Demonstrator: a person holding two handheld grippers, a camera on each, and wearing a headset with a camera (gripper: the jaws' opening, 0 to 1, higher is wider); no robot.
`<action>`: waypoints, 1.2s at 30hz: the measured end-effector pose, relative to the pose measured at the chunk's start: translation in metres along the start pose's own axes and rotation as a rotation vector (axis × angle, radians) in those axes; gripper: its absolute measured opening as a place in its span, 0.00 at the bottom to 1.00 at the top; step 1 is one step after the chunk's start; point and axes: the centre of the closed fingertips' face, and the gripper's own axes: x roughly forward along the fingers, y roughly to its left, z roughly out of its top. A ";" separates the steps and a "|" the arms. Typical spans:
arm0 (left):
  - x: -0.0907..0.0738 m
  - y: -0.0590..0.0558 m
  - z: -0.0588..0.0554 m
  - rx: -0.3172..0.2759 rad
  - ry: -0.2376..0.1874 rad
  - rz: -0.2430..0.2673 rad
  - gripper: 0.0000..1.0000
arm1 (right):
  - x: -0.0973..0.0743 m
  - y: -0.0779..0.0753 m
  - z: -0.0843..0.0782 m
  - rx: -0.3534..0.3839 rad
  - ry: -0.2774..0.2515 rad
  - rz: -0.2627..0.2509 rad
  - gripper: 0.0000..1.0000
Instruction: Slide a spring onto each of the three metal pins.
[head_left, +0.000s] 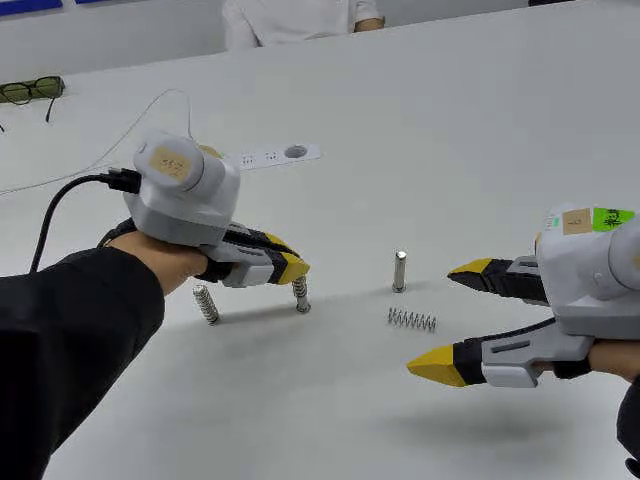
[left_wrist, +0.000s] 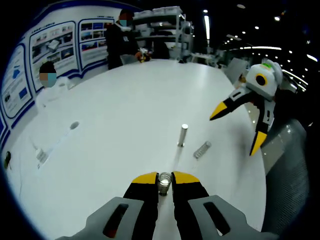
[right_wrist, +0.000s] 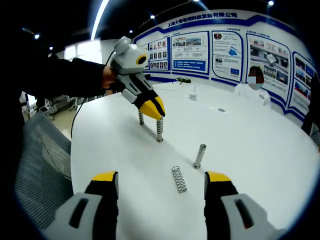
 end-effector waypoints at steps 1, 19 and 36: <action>0.001 0.000 -0.001 0.001 0.002 0.000 0.09 | 0.000 0.000 0.000 0.001 0.001 0.000 0.71; 0.007 0.002 -0.014 0.026 0.033 0.012 0.10 | 0.002 0.000 -0.006 0.004 0.014 0.007 0.71; 0.011 0.003 -0.019 0.068 0.056 0.019 0.11 | 0.002 0.000 -0.007 0.005 0.021 0.011 0.70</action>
